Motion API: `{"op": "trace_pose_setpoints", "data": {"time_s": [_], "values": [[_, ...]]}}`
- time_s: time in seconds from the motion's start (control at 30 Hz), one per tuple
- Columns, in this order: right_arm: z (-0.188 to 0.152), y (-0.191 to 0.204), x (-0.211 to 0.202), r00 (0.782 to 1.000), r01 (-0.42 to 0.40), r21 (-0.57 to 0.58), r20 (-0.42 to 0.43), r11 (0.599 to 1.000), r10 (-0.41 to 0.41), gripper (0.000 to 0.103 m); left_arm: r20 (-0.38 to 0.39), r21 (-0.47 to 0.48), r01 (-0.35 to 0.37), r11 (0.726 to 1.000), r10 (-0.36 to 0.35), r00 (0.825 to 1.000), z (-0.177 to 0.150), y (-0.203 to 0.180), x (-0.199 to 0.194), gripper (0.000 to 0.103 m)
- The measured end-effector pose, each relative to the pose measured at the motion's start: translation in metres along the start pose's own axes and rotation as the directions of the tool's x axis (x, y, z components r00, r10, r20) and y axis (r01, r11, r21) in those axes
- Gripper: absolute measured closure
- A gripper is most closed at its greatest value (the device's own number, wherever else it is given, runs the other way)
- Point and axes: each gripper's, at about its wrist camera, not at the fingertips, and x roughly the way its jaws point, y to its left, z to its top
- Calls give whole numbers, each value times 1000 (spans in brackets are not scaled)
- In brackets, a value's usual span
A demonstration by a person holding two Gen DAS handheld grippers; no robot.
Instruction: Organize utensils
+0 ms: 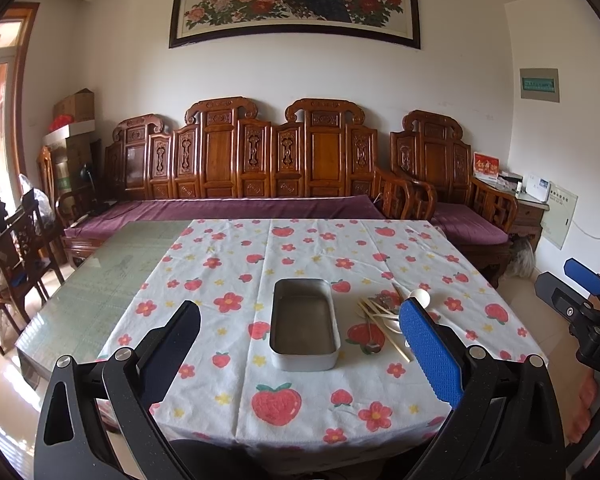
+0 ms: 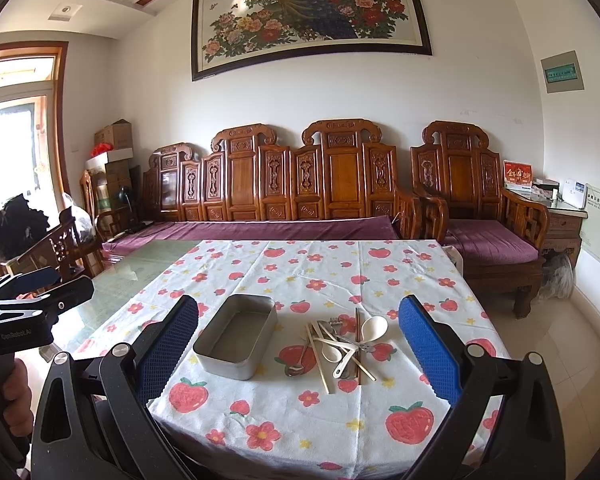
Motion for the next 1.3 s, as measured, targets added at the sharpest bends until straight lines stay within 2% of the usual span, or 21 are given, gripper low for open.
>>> {"op": "trace_pose_setpoints", "data": {"time_s": [0.97,1.03,1.3], "values": [[1,0,-1,1000,0,-2,0,1000,0,2,2,3,5,1000,-5,1000,8,0,-2,6],[5,11,-5,1000,-2,-3,2,1000,2,2,2,4,6,1000,-6,1000,8,-1,-3,6],[7,11,-4,1000,-4,-4,6,1000,4,2,7,6,11,1000,-11,1000,12,-5,-6,6]]}}
